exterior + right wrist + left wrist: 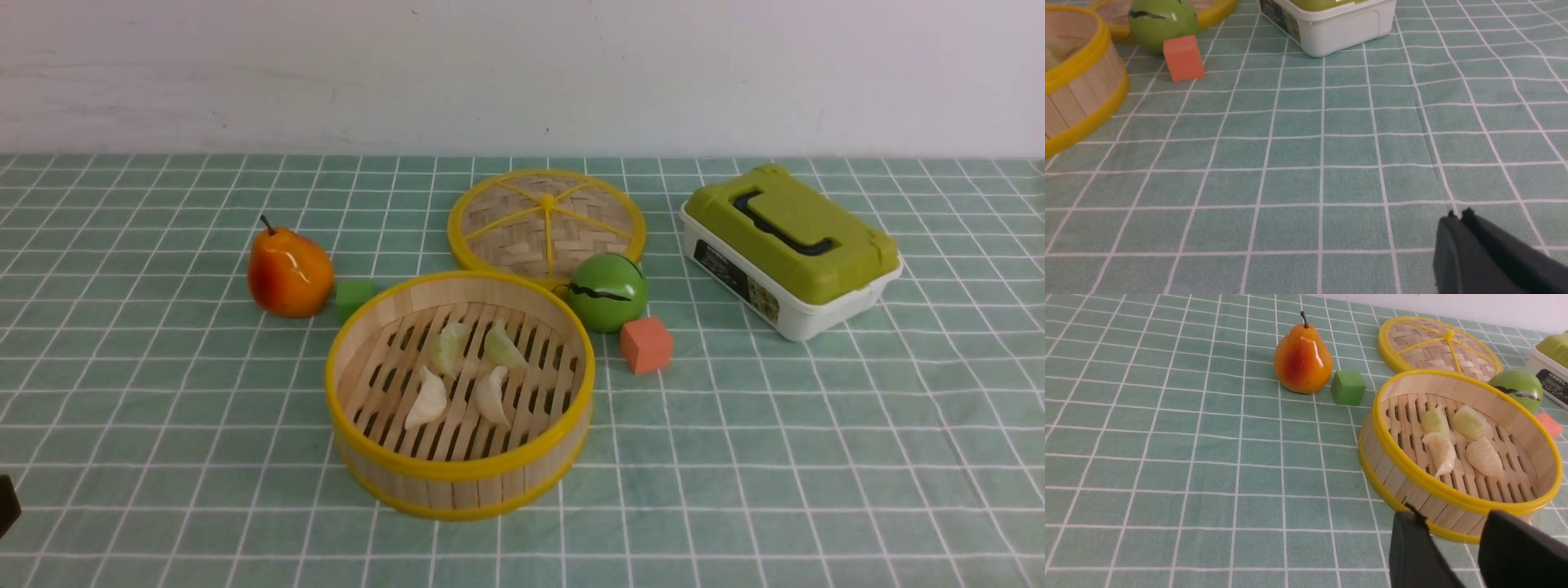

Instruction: Put the dumplings into the steamer on the table with the blue tablecloth.

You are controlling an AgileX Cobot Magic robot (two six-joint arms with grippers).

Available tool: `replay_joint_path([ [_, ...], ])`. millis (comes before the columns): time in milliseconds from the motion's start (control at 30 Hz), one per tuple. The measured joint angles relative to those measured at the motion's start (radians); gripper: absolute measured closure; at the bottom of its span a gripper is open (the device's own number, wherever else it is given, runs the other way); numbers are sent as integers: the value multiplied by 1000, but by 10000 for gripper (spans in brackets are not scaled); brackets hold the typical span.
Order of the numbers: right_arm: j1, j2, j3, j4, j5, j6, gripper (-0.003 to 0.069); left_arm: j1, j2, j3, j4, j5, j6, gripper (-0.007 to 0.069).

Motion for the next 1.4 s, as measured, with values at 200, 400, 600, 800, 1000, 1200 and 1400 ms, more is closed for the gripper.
replay_joint_path([
  [200, 0, 0, 0, 0, 0, 0, 662, 0, 0, 0, 0, 0, 0, 387],
  [400, 0, 0, 0, 0, 1, 0, 657, 0, 0, 0, 0, 0, 0, 387],
  [600, 0, 0, 0, 1, 1, 0, 652, 0, 0, 0, 0, 0, 0, 387],
  [800, 0, 0, 0, 3, 1, 0, 647, 0, 0, 0, 0, 0, 0, 387],
  [1000, 0, 0, 0, 3, 1, 0, 647, 0, 0, 0, 0, 0, 0, 387],
  [1200, 0, 0, 0, 3, 1, 0, 642, 0, -10, 19, 14, -5, 0, 387],
  [1400, 0, 0, 0, 3, 1, 0, 636, 99, -208, 140, -33, -10, 16, 400],
])
